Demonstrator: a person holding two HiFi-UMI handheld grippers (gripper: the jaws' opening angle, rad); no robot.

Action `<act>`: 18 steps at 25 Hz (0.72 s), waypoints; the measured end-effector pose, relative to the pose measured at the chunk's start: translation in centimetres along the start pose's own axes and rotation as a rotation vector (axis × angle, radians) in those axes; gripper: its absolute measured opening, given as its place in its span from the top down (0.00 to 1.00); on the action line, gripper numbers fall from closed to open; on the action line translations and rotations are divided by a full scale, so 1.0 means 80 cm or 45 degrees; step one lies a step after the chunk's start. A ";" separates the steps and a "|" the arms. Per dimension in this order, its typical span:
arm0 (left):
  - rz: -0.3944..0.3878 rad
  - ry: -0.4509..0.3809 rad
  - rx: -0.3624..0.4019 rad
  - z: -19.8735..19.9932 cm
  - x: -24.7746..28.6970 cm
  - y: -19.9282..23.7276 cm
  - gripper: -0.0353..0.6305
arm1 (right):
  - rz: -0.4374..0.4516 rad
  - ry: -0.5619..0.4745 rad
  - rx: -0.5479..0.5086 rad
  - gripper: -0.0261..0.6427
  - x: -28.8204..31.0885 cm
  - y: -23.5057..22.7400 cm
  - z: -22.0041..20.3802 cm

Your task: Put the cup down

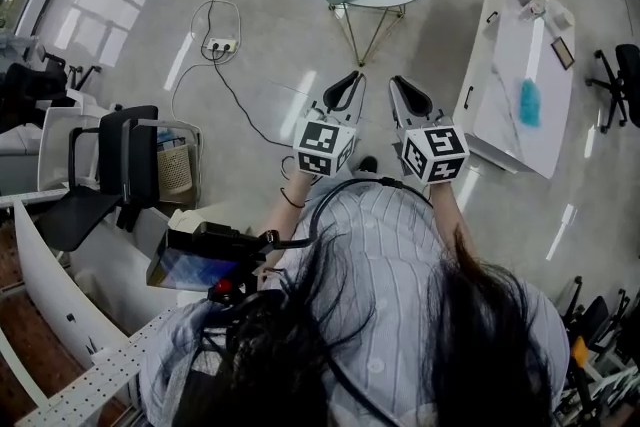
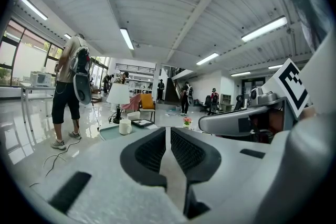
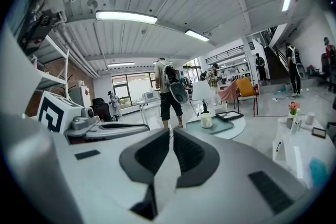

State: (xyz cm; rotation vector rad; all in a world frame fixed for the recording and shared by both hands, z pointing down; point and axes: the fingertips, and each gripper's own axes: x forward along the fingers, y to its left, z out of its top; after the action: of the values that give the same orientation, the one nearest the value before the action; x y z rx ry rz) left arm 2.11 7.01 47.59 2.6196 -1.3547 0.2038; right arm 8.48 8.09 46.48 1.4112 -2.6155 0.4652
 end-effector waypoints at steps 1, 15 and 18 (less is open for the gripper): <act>0.002 0.001 -0.001 0.000 -0.001 0.002 0.90 | -0.001 0.000 -0.004 0.89 0.001 0.000 0.001; 0.012 -0.005 0.015 0.005 0.003 0.008 0.90 | 0.014 -0.003 -0.019 0.90 0.011 0.000 0.006; 0.011 -0.008 0.019 0.007 0.003 0.008 0.90 | 0.018 -0.003 -0.023 0.90 0.011 0.000 0.007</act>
State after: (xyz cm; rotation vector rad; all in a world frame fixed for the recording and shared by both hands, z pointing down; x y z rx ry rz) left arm 1.76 6.32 47.20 2.6293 -1.3724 0.2084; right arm 7.97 7.21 46.19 1.3897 -2.6265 0.4402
